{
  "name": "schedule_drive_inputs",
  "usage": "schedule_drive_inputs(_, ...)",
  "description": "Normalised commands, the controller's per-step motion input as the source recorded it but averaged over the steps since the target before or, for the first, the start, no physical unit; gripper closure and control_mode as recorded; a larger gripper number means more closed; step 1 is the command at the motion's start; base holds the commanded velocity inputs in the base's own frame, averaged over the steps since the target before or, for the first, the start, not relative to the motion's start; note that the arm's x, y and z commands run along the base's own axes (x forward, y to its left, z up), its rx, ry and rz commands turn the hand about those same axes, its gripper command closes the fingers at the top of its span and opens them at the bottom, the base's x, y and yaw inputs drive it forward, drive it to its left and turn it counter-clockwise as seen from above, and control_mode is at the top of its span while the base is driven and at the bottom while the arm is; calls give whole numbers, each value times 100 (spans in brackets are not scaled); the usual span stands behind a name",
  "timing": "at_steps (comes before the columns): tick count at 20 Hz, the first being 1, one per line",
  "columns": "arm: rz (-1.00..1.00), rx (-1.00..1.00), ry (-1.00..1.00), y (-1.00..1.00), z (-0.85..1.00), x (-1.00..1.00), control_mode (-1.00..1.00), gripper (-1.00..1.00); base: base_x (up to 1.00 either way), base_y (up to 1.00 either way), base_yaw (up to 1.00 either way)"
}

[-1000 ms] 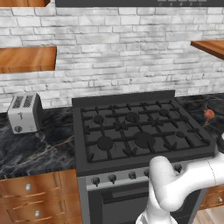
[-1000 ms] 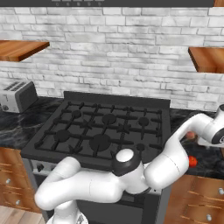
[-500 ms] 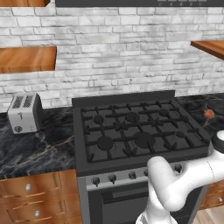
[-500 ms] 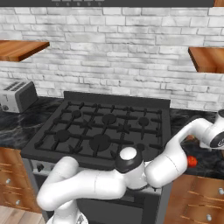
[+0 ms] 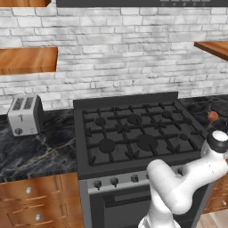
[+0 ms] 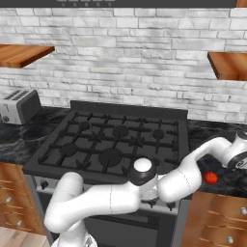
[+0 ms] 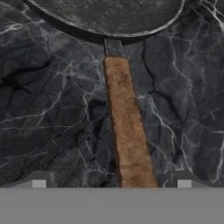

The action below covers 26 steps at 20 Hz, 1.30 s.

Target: Place the pan on the front center burner on the stove. Then place the tomato and the onion in the pan and turn on the front center burner.

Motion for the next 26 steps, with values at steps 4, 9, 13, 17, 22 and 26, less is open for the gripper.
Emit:
schedule_drive_inputs(4, 0, 0, 1, -30, -13, 22, -100, -100, 0, 0, 0)
schedule_drive_inputs(9, 0, 0, 2, -30, -11, 23, -100, -100, 0, 0, 0)
schedule_drive_inputs(13, 0, 0, 6, -27, -11, 21, -100, -100, 0, 0, 0)
schedule_drive_inputs(17, 0, 6, 25, -1, -8, 7, -100, 100, 0, 0, 0)
schedule_drive_inputs(22, 0, 30, 37, 0, -2, -14, -100, 100, 0, 0, 0)
schedule_drive_inputs(26, 0, 30, 27, 0, 4, -21, -100, 100, 0, 0, 0)
